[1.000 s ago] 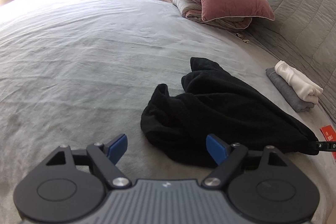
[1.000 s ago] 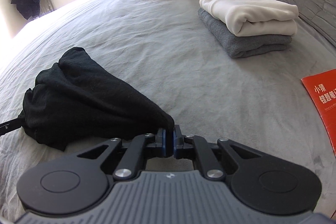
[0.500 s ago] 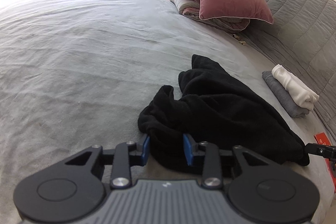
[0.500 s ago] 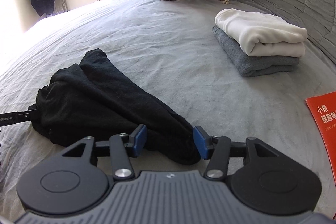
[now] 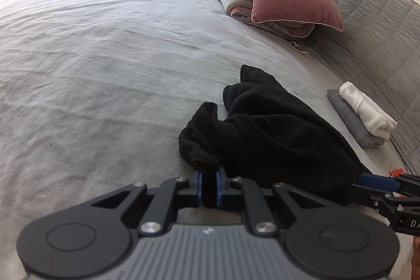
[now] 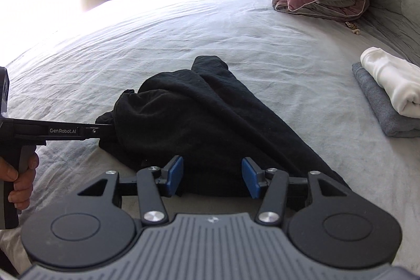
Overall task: Fold clothes
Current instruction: 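Grasp another edge of the shirt with the left gripper while the right gripper holds its edge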
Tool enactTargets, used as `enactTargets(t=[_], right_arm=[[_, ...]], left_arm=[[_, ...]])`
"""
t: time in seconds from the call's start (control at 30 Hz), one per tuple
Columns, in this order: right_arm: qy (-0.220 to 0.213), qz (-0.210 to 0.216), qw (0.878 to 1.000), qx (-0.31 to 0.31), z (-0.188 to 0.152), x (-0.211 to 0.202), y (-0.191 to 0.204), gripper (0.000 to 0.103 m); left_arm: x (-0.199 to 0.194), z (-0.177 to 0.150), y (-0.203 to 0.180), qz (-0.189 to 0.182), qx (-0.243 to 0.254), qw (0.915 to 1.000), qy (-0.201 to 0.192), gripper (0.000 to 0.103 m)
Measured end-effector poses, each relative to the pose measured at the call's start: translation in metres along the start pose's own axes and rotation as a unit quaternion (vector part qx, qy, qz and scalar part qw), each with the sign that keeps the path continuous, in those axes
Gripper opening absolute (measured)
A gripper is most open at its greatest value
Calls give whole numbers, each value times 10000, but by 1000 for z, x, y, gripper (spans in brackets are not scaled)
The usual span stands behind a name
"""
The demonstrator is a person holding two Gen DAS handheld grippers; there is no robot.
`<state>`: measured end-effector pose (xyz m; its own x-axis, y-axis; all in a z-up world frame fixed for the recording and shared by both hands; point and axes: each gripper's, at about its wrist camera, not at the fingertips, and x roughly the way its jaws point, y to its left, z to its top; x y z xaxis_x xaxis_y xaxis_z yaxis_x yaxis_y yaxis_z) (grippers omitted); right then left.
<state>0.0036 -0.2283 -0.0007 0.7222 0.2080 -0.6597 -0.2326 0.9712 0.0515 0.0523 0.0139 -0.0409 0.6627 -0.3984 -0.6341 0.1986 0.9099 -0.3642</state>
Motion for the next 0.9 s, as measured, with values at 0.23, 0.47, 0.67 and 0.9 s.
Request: enactTargets(t=[0.23,0.47,0.67,0.9], right_arm=[[-78,223,9982,-550,6,16,35,54],[-27,8,9937,-1123,2,41,63,49],[-216,-137,9973,-684,12,42,48,9],[-572,50,9982,183,31,14,20,7]], left_arm=[[-2,1,3,-45,-98,9999,43,8],[-4,3,3,-44,-91,9999,81,7],[-22,12,2,-61,141,9999,-32,6],[-54,20,5,-120,402,9991,-75,6]])
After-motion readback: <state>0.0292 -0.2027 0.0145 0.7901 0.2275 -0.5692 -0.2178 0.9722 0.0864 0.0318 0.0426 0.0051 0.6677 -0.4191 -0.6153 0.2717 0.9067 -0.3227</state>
